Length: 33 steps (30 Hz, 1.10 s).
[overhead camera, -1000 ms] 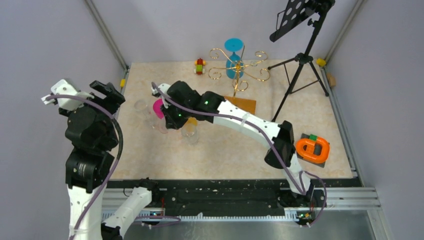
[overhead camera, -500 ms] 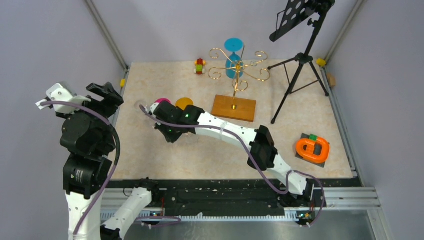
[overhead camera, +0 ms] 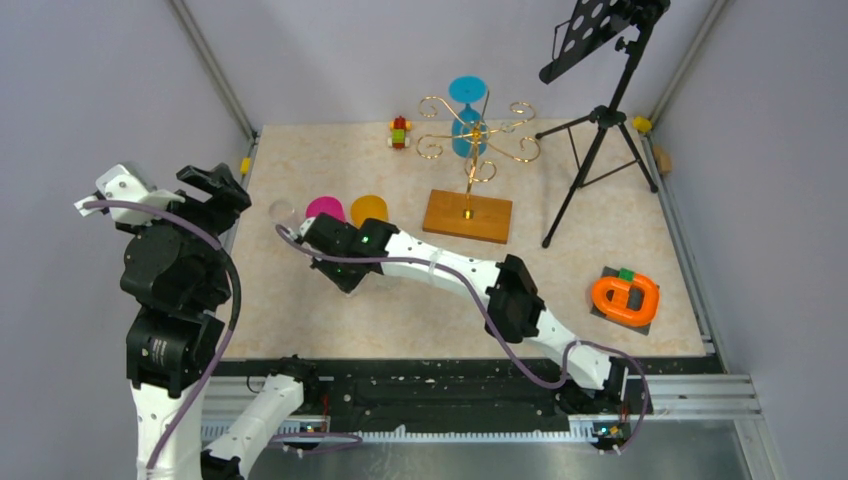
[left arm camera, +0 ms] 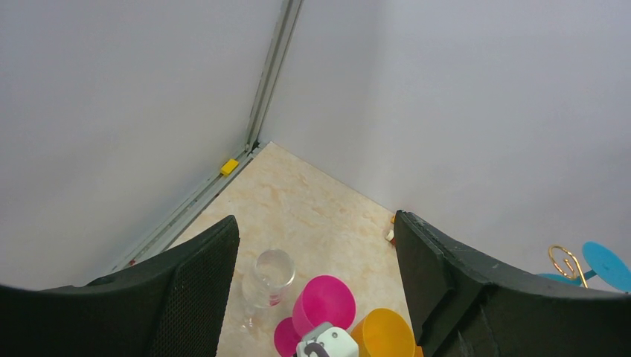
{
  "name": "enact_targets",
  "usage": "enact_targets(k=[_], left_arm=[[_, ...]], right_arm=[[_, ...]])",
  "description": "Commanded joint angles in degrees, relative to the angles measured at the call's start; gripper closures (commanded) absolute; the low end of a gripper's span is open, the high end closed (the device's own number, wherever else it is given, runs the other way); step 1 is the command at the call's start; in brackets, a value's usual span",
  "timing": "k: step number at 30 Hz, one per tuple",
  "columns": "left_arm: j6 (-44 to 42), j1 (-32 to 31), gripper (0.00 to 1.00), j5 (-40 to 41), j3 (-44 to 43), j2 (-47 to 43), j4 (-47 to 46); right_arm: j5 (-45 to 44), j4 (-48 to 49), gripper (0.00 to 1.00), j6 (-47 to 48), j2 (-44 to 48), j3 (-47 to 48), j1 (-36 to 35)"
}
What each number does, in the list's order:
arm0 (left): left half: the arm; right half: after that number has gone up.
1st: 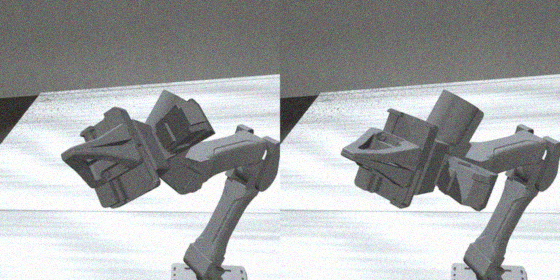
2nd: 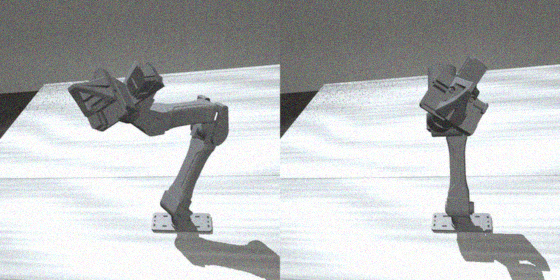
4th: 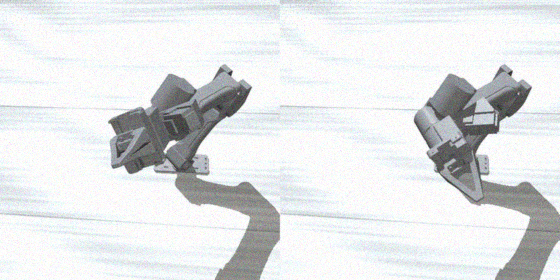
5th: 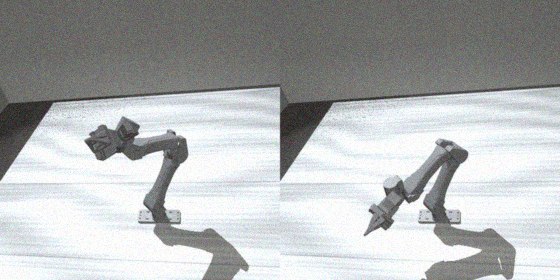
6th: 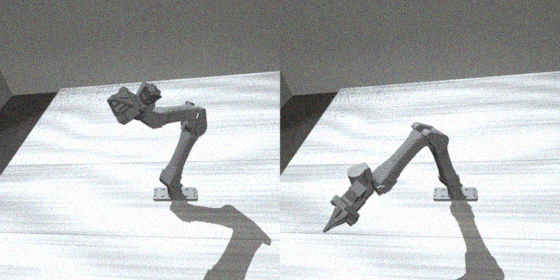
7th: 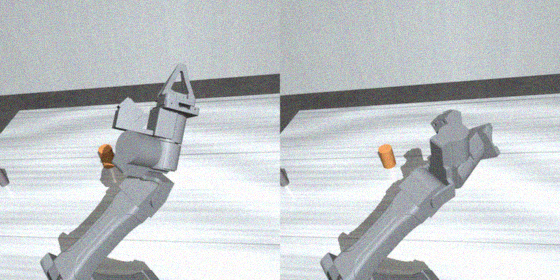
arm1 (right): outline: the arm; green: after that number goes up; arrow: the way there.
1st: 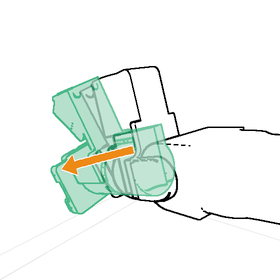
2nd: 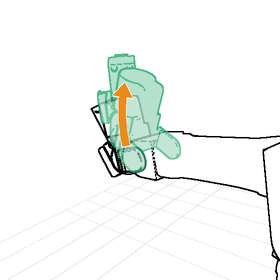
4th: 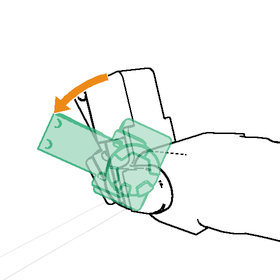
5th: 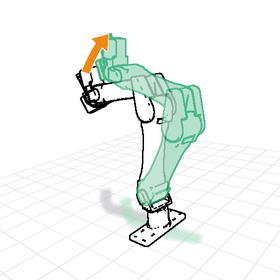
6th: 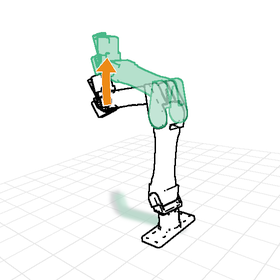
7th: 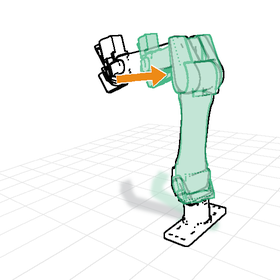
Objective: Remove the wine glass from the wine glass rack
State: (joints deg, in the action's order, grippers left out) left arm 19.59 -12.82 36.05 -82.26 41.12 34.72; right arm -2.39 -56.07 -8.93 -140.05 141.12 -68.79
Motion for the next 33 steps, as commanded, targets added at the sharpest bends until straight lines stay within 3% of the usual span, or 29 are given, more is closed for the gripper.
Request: enact_targets(k=[1,6,12,16,25,33], left_arm=[[0.4,0.2,0.21,-0.8,0.4,0.5,-1.9],[0.1,0.2,0.21,-0.6,0.3,0.5,-1.8],[-0.1,0.2,0.21,-0.7,0.3,0.5,-1.8],[-0.1,0.2,0.21,-0.8,0.2,0.6,-1.8],[-0.3,0.2,0.21,-0.9,-0.5,0.3,-1.9],[1.0,0.2,0.21,-5.3,-1.3,-0.7,-2.2]], right_arm=[[-0.9,2.1,1.0,1.7,0.5,2.9,-0.7],[-0.1,3.2,0.98,3.7,0.0,2.5,-1.2],[-1.6,2.5,0.73,4.9,-1.8,2.6,-1.7],[-2.0,4.9,0.64,5.5,-2.2,2.8,-1.7],[-1.7,14.4,0.57,4.5,1.3,1.7,-1.7],[1.1,18.6,0.48,1.9,10.0,-1.4,-1.7]])
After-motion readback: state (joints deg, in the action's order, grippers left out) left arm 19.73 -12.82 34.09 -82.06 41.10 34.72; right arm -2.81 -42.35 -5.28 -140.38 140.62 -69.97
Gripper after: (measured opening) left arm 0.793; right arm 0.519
